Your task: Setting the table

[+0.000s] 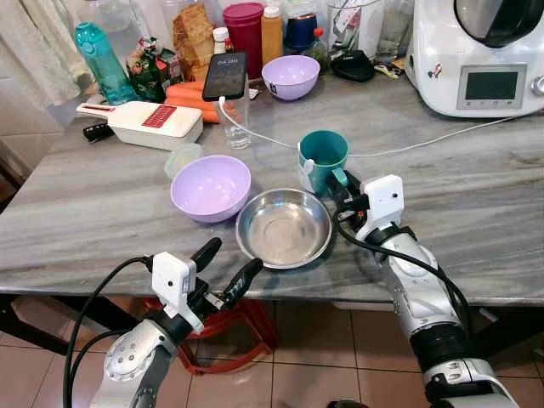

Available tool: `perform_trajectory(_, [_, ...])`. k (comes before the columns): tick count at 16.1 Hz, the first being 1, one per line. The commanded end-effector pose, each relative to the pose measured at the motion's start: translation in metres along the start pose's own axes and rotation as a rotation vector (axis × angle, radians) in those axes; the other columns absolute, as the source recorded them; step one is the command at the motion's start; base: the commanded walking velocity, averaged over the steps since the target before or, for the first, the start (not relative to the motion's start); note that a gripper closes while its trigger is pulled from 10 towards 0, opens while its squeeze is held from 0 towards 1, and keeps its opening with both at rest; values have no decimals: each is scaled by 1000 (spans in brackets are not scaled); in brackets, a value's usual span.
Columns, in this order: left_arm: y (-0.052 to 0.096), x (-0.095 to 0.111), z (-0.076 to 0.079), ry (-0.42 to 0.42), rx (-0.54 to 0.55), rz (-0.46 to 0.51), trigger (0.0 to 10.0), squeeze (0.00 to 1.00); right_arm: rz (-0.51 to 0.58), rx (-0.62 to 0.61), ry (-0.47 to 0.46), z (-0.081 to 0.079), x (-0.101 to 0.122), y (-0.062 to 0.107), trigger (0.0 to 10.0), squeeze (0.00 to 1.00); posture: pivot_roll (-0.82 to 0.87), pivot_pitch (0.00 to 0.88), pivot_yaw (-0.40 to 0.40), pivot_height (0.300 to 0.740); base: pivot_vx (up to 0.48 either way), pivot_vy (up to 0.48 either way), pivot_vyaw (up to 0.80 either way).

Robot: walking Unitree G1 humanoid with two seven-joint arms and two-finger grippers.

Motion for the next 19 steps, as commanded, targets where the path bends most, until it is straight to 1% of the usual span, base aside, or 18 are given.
perform_trajectory(1, [0, 1, -1, -14, 4, -7, 10000, 0, 31, 16, 5, -4, 8, -5, 10000, 0, -33, 106, 116, 740, 0, 0, 0])
perform_trajectory(5, [-1, 2, -1, -13, 8, -3, 10000, 0, 86, 18, 27, -4, 24, -9, 10000, 0, -37, 102, 114, 740, 0, 0, 0])
perform_trajectory(8, [-2, 2, -1, -11, 6, 0, 10000, 0, 116, 19, 33, -4, 31, -13, 10000, 0, -41, 101, 114, 740, 0, 0, 0])
perform_trajectory(11, [-3, 2, 1, -10, 1, 1, 10000, 0, 107, 29, 30, -5, 27, -14, 10000, 0, -38, 102, 111, 740, 0, 0, 0])
perform_trajectory(14, [-3, 2, 5, 20, -32, -5, 10000, 0, 86, 46, 14, -11, 21, -17, 10000, 0, -29, 107, 108, 740, 0, 0, 0])
perform_trajectory(17, [-1, 2, 12, 69, -92, -16, 10000, 0, 74, 59, 11, -16, 17, -20, 10000, 0, -25, 107, 106, 740, 0, 0, 0])
perform_trajectory(19, [-1, 2, 12, 63, -96, -17, 10000, 0, 66, 59, 10, -17, 14, -22, 10000, 0, -28, 107, 105, 740, 0, 0, 0])
Point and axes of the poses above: a point about 5 cm out from each wrist's last joint towards the gripper, its own y axis pointing back from the gripper into the wrist, its own x axis along the axis of the wrist's last joint, z = x × y, the point moved 3 cm from there along -y, pointing out of the wrist towards the gripper, and after that the axes turned 3 degrees about y, right-handed, at the moved point
